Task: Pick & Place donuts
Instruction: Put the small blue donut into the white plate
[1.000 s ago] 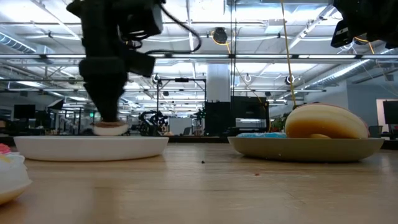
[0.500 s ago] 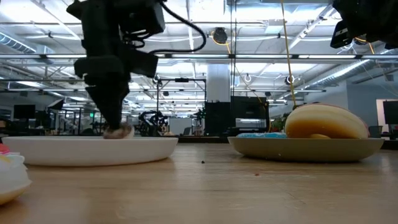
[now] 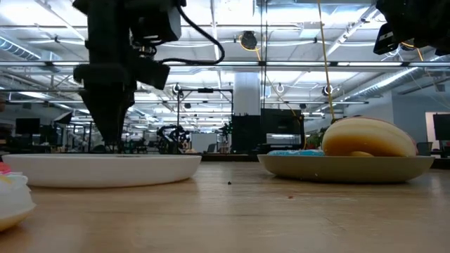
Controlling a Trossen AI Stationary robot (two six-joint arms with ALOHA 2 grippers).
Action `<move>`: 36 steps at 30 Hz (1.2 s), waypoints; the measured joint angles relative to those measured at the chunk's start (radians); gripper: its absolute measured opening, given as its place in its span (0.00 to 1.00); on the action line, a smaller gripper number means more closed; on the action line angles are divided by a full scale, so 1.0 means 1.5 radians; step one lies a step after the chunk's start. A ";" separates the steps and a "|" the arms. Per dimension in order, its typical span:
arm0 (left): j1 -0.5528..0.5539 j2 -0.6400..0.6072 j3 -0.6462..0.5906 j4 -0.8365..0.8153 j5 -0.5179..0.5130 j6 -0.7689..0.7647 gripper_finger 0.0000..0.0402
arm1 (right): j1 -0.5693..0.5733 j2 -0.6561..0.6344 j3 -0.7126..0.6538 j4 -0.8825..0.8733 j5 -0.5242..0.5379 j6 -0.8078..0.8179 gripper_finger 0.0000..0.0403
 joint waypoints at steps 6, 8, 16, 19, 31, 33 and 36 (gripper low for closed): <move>-0.037 -0.001 0.091 -0.083 0.106 -0.053 0.71 | 0.000 0.000 0.000 0.000 0.000 0.000 0.00; -0.070 -0.001 0.112 -0.083 0.115 -0.064 0.67 | 0.000 0.000 0.000 -0.001 0.000 0.000 0.00; -0.237 -0.001 0.160 -0.078 0.074 -0.076 0.40 | 0.000 0.000 0.000 -0.004 0.000 0.000 0.00; -0.288 -0.001 0.159 -0.048 0.063 -0.088 0.28 | 0.000 0.000 0.000 -0.003 0.000 0.000 0.00; -0.374 -0.001 0.158 0.022 0.028 -0.120 0.03 | 0.000 0.000 0.000 -0.002 0.000 0.000 0.00; -0.373 -0.001 0.158 0.022 0.016 -0.121 0.02 | 0.000 0.000 0.000 -0.002 0.000 0.000 0.00; -0.373 -0.001 0.158 0.029 -0.029 -0.112 0.01 | 0.000 0.000 0.000 -0.002 0.000 0.000 0.00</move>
